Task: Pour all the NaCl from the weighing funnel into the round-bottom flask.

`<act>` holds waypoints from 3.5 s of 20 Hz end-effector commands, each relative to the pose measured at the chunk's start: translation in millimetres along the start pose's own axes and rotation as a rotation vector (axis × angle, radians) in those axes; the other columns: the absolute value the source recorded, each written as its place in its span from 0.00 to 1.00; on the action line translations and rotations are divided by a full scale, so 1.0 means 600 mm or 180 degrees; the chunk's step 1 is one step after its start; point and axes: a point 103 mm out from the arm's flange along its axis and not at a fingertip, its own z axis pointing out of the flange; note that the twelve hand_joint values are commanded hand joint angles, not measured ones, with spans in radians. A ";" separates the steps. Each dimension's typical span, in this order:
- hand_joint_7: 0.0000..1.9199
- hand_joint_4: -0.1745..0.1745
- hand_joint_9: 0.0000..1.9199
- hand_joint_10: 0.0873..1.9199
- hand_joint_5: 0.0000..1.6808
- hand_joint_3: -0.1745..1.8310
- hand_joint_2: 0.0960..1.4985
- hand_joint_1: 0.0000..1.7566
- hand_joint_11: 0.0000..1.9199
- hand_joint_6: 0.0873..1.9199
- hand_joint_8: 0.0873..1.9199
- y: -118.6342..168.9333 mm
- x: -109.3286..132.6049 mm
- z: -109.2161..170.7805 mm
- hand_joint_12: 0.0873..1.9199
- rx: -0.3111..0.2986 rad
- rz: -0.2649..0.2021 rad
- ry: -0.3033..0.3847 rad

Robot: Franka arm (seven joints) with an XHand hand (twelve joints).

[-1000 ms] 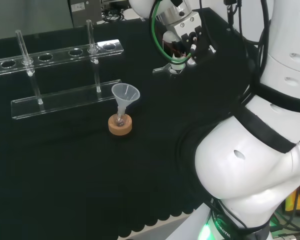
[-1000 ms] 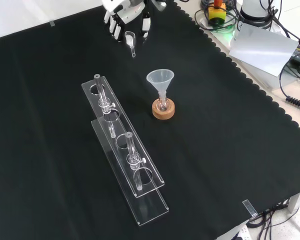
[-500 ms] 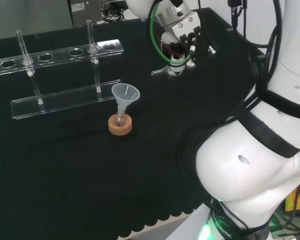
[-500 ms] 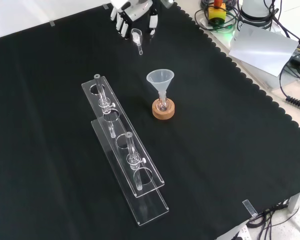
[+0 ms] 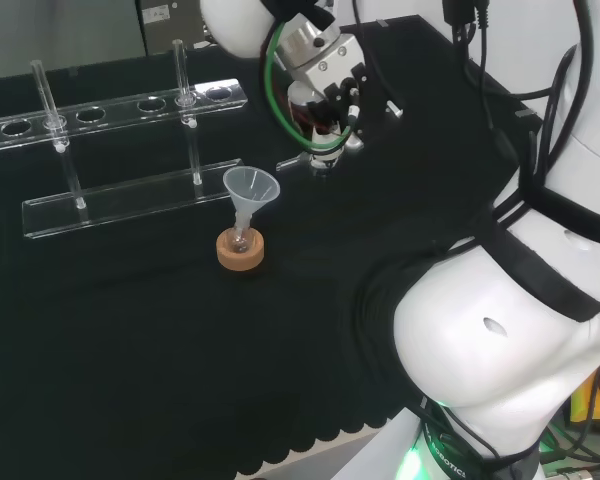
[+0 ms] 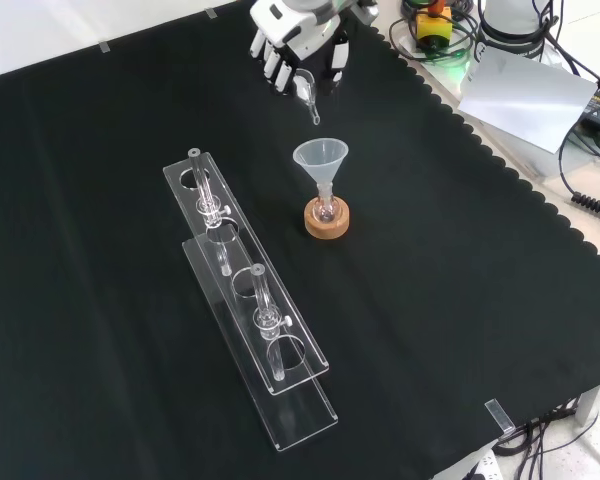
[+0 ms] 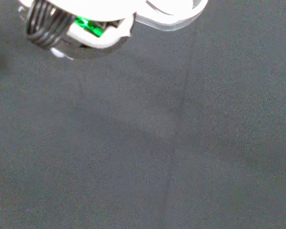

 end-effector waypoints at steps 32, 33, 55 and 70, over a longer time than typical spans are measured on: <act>0.42 1.00 0.57 0.16 0.64 0.51 0.40 0.61 0.40 0.55 0.30 0.043 0.072 -0.071 0.61 0.0272 -0.0111 -0.0835; 0.42 1.00 0.57 0.16 0.64 0.51 0.40 0.61 0.40 0.55 0.30 0.044 0.074 -0.072 0.61 0.0271 -0.0108 -0.0876; 0.40 1.00 0.56 0.16 0.64 0.52 0.40 0.61 0.39 0.55 0.30 0.037 0.092 -0.090 0.61 0.0247 -0.0075 -0.1337; 0.39 1.00 0.55 0.16 0.64 0.52 0.40 0.61 0.39 0.55 0.30 0.034 0.100 -0.103 0.61 0.0256 -0.0036 -0.1669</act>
